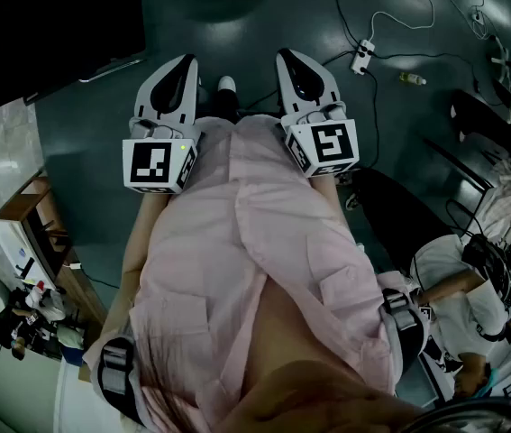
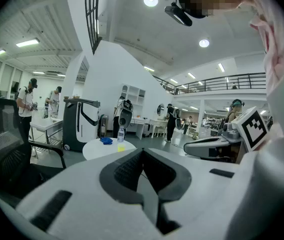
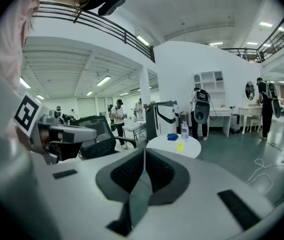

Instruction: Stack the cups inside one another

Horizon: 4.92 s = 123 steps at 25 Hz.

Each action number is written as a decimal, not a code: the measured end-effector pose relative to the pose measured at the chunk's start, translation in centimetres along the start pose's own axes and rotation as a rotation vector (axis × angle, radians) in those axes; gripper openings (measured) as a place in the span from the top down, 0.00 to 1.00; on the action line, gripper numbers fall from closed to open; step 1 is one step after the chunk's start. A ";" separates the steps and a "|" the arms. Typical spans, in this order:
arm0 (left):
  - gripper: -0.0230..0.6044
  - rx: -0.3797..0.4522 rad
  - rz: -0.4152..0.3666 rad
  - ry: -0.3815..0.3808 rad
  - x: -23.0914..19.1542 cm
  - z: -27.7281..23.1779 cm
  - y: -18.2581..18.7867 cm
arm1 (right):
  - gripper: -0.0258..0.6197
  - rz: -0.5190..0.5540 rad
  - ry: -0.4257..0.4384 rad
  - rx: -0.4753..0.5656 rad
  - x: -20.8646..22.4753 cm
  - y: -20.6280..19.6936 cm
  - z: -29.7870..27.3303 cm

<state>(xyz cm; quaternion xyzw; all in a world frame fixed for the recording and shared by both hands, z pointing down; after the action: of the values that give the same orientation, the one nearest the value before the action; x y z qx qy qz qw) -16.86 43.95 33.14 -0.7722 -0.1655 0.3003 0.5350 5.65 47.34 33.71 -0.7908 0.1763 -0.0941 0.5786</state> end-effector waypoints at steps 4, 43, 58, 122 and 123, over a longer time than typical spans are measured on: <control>0.94 0.004 0.001 0.004 -0.1 -0.5 0.2 | 0.91 -0.001 -0.002 0.005 0.5 0.1 -0.3; 0.94 0.013 0.048 -0.043 -2.5 -2.9 0.3 | 0.91 -0.001 0.019 -0.033 0.6 -0.2 -3.1; 0.94 -0.005 0.024 -0.125 -12.5 -7.5 6.2 | 0.91 -0.096 -0.063 -0.061 -0.1 3.1 -13.1; 0.94 0.033 0.113 0.111 -11.1 -22.5 9.1 | 0.91 -0.124 0.057 0.020 18.5 5.1 -22.4; 0.94 0.032 0.115 0.105 -11.4 -22.8 9.2 | 0.91 -0.125 0.051 0.020 18.6 5.1 -22.6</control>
<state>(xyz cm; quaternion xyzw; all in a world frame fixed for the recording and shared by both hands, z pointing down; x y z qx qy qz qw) -11.57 17.39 33.54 -0.7863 -0.0878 0.2922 0.5373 13.87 18.83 34.89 -0.7918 0.1401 -0.1518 0.5748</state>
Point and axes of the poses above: the fingertips, and each gripper's own axes: z backward along the fingers, x to its right, y out of its top, the point moved 9 cm from there along z, backward along the fingers, and after that the axes turned 9 degrees about z, right-handed, at the moved point
